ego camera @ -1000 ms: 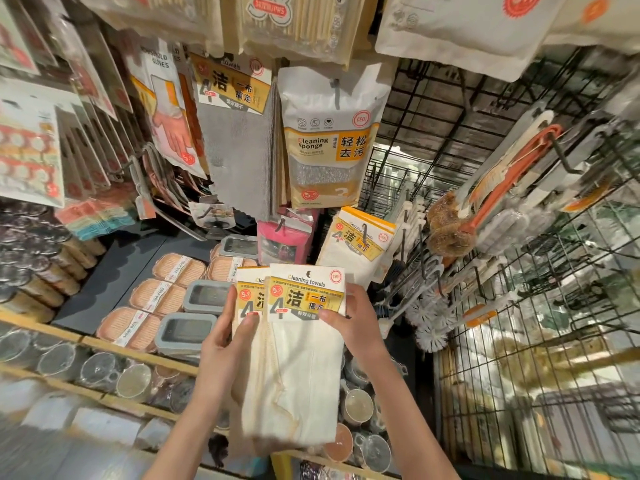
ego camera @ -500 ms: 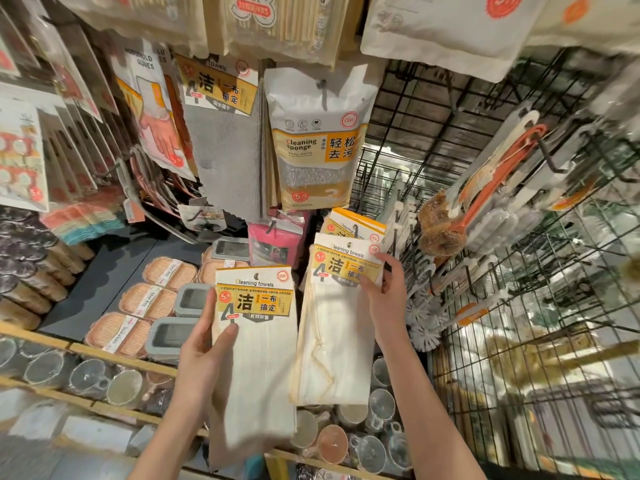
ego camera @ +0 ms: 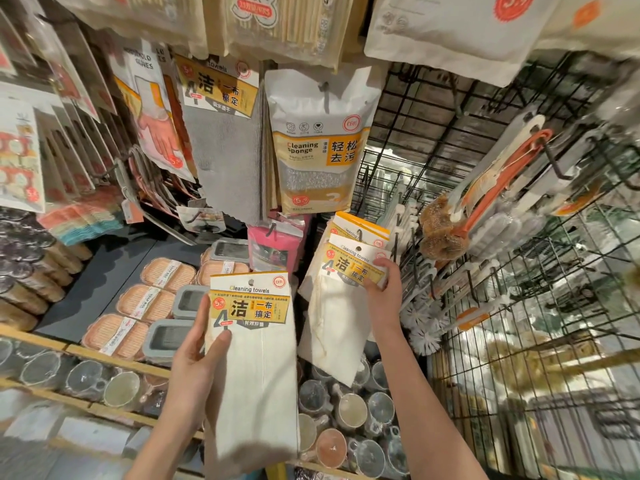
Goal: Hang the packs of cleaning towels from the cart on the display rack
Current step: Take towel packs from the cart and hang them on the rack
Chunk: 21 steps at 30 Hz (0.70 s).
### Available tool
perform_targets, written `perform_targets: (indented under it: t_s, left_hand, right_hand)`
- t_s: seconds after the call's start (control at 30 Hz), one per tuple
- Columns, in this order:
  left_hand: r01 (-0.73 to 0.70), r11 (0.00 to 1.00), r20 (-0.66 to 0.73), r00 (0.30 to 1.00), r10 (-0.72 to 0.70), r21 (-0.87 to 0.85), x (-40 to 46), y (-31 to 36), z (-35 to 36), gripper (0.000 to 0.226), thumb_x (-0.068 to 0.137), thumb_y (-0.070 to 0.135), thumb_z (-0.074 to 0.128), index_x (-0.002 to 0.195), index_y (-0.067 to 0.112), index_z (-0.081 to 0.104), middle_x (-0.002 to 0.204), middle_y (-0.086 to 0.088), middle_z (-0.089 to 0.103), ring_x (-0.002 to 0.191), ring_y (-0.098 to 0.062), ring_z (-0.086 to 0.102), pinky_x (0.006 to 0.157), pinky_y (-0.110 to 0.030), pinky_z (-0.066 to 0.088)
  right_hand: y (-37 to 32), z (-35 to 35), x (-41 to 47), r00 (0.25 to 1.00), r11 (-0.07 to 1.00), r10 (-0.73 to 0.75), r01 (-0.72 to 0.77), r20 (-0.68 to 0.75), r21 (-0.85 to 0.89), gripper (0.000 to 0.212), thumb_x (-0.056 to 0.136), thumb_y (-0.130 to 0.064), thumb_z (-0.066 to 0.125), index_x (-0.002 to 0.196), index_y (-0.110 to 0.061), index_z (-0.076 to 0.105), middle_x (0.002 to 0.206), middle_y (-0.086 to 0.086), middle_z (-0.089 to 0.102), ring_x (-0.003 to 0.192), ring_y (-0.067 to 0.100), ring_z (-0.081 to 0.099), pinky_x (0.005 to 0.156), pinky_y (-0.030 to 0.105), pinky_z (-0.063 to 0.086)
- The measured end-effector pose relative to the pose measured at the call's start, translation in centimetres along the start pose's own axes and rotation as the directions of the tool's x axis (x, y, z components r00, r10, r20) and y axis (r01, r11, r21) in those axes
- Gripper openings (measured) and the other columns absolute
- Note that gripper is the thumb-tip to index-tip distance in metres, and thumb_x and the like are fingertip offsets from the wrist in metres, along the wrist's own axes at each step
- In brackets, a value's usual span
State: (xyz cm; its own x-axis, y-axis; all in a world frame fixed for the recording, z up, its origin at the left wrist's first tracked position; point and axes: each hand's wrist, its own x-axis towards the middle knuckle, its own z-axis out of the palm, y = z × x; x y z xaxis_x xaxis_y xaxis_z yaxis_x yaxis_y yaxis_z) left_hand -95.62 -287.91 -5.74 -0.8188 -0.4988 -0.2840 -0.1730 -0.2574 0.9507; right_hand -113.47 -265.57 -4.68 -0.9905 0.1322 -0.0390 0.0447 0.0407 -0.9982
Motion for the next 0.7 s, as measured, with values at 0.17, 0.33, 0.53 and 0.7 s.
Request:
perform_targets:
  t_s: [0.17, 0.33, 0.53, 0.7]
  left_hand:
    - [-0.023, 1.000, 0.009, 1.000, 0.023, 0.016, 0.1, 0.5, 0.3, 0.063, 0.094, 0.011, 0.058, 0.128, 0.061, 0.042, 0.112, 0.041, 0.060, 0.101, 0.020, 0.056, 0.081, -0.013, 0.044]
    - [-0.016, 1.000, 0.011, 1.000, 0.016, 0.015, 0.3, 0.8, 0.3, 0.063, 0.094, 0.012, 0.058, 0.125, 0.065, 0.043, 0.110, 0.039, 0.062, 0.098, 0.017, 0.060, 0.071, -0.008, 0.047]
    - [-0.007, 0.999, 0.019, 1.000, 0.008, -0.042, 0.5, 0.9, 0.2, 0.064, 0.094, 0.007, 0.057, 0.123, 0.064, 0.048, 0.118, 0.026, 0.065, 0.104, 0.002, 0.065, 0.077, -0.016, 0.052]
    - [0.006, 0.998, 0.012, 1.000, -0.006, -0.067, 0.5, 1.0, 0.3, 0.067, 0.094, 0.003, 0.054, 0.120, 0.064, 0.051, 0.118, 0.024, 0.066, 0.102, 0.000, 0.066, 0.082, -0.025, 0.049]
  right_hand:
    - [0.1, 0.2, 0.9, 1.000, 1.000, 0.015, -0.015, -0.023, -0.009, 0.037, 0.084, 0.021, 0.047, 0.111, -0.003, 0.053, 0.118, -0.001, 0.047, 0.098, 0.000, 0.051, 0.065, 0.007, 0.046]
    - [0.3, 0.6, 2.3, 0.997, 0.984, 0.049, -0.058, -0.059, -0.170, 0.040, 0.087, 0.015, 0.046, 0.114, -0.013, 0.057, 0.124, 0.005, 0.038, 0.103, 0.009, 0.043, 0.087, 0.024, 0.043]
    - [-0.1, 1.8, 3.0, 0.998, 0.963, 0.057, -0.061, -0.023, -0.264, 0.046, 0.085, 0.015, 0.050, 0.120, -0.014, 0.056, 0.130, 0.008, 0.024, 0.096, 0.009, 0.038, 0.062, -0.005, 0.037]
    - [-0.6, 2.0, 3.8, 0.995, 0.953, 0.101, -0.099, -0.009, -0.287, 0.046, 0.085, 0.011, 0.053, 0.122, -0.017, 0.054, 0.141, 0.012, 0.015, 0.105, 0.014, 0.038, 0.060, -0.005, 0.035]
